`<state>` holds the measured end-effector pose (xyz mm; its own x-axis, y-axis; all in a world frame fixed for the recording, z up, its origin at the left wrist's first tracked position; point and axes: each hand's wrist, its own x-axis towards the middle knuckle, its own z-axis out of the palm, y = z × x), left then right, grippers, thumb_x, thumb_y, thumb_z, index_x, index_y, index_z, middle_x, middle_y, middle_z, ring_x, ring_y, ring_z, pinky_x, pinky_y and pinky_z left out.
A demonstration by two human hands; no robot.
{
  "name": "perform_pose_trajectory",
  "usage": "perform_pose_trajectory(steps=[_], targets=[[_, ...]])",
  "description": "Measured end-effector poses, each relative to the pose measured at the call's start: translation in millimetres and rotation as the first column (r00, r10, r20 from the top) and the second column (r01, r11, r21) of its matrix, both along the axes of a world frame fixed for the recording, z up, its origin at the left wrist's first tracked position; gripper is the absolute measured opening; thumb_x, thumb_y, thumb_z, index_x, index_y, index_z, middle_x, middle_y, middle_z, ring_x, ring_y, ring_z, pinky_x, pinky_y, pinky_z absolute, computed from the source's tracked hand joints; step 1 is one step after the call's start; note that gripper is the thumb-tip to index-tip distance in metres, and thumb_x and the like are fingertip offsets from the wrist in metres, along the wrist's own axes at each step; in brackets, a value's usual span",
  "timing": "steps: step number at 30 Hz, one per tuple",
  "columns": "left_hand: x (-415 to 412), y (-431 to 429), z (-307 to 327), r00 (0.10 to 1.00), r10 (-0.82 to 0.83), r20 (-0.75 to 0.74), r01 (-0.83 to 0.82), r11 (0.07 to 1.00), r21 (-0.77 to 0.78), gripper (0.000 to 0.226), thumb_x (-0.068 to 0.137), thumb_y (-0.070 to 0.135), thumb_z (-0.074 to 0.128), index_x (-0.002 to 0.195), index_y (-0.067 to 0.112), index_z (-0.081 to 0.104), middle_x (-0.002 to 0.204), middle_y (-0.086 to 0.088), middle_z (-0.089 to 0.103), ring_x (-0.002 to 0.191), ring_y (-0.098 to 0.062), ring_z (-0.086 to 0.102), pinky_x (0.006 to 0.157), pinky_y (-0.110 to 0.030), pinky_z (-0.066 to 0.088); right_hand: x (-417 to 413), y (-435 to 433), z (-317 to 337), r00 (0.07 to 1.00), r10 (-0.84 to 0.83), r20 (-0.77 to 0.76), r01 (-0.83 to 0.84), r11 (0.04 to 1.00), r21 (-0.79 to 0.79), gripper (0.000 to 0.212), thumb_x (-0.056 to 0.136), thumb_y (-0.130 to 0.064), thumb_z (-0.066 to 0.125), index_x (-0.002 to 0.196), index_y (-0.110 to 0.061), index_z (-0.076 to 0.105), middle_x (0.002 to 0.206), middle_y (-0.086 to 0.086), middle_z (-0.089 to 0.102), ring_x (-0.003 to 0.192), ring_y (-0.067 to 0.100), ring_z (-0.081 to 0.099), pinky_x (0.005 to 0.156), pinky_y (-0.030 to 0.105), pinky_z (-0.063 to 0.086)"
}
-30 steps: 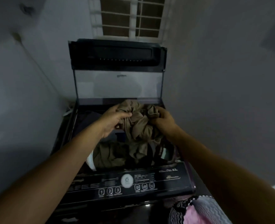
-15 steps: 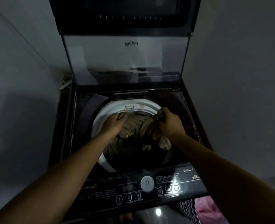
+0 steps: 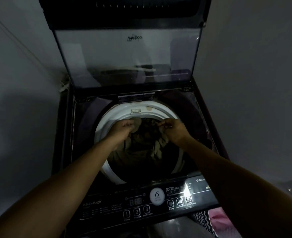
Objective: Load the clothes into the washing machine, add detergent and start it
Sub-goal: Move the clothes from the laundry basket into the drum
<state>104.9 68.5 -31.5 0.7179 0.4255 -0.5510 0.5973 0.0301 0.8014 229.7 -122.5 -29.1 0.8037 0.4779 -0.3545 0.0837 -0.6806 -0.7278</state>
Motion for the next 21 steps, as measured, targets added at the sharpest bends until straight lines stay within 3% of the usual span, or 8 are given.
perform_pose_trajectory(steps=[2,4,7,10,13,15,18,21], targets=[[4,-4,13,1.000,-0.010,0.029,0.010,1.000,0.001,0.025,0.103,0.016,0.054,0.126,0.020,0.063,0.110,0.005,0.068,0.094,-0.005,0.061,0.069,-0.016,0.044,2,-4,14,1.000,0.008,0.008,-0.008,0.999,0.035,0.020,0.088,-0.003,0.065,0.094,-0.017,0.077,0.099,0.004,0.076,0.088,0.017,0.069,0.083,0.034,0.058],[11,-11,28,0.998,-0.032,0.046,0.031,0.999,0.022,0.024,0.103,0.016,0.054,0.125,0.020,0.063,0.112,0.004,0.066,0.094,-0.005,0.060,0.067,-0.015,0.044,6,-10,30,1.000,-0.003,0.010,0.003,0.998,0.070,0.018,0.086,-0.005,0.069,0.099,-0.015,0.076,0.101,0.001,0.071,0.091,0.015,0.065,0.078,0.027,0.052],[24,-29,53,0.993,-0.092,0.078,0.087,0.995,0.056,0.031,0.103,0.023,0.056,0.133,0.020,0.062,0.126,0.000,0.065,0.113,-0.015,0.061,0.078,-0.021,0.048,14,-28,58,0.999,0.015,0.052,-0.018,0.998,0.066,0.022,0.087,-0.007,0.067,0.105,-0.016,0.075,0.103,-0.002,0.069,0.091,0.017,0.066,0.068,0.020,0.051],[46,-66,79,0.971,-0.191,0.142,0.181,0.980,0.082,0.031,0.103,0.025,0.055,0.133,0.021,0.062,0.127,-0.001,0.065,0.116,-0.016,0.060,0.089,-0.028,0.048,24,-63,83,0.995,-0.027,0.091,0.017,0.994,0.108,0.014,0.089,-0.007,0.067,0.097,-0.016,0.072,0.101,0.006,0.075,0.094,0.021,0.069,0.087,0.033,0.054],[73,-119,102,0.937,-0.281,0.209,0.260,0.958,0.122,0.033,0.102,0.024,0.058,0.133,0.018,0.062,0.123,-0.002,0.067,0.111,-0.014,0.062,0.080,-0.022,0.047,36,-116,104,0.987,-0.100,0.129,0.089,0.992,0.090,0.017,0.091,-0.011,0.066,0.107,-0.012,0.072,0.105,0.009,0.075,0.093,0.021,0.067,0.083,0.032,0.053],[92,-163,115,0.901,-0.362,0.238,0.332,0.930,0.156,0.030,0.101,0.026,0.060,0.130,0.019,0.064,0.118,0.000,0.068,0.108,-0.014,0.064,0.076,-0.022,0.047,47,-160,112,0.976,-0.124,0.180,0.118,0.992,0.041,0.024,0.095,-0.016,0.065,0.117,-0.013,0.072,0.113,0.004,0.072,0.102,0.018,0.065,0.088,0.028,0.050],[114,-233,122,0.841,-0.471,0.267,0.439,0.882,0.171,0.029,0.101,0.026,0.060,0.130,0.020,0.063,0.117,-0.001,0.067,0.111,-0.016,0.063,0.084,-0.027,0.048,56,-234,114,0.962,-0.189,0.197,0.191,0.982,0.007,0.025,0.096,-0.021,0.065,0.120,-0.016,0.071,0.120,0.004,0.071,0.112,0.022,0.064,0.099,0.036,0.051],[126,-305,113,0.799,-0.546,0.253,0.523,0.838,0.158,0.023,0.100,0.029,0.061,0.123,0.027,0.065,0.117,0.002,0.067,0.113,-0.015,0.064,0.090,-0.029,0.050,52,-313,99,0.939,-0.301,0.165,0.302,0.953,0.016,0.023,0.096,-0.021,0.066,0.117,-0.017,0.072,0.112,0.002,0.071,0.103,0.020,0.064,0.096,0.037,0.054]])
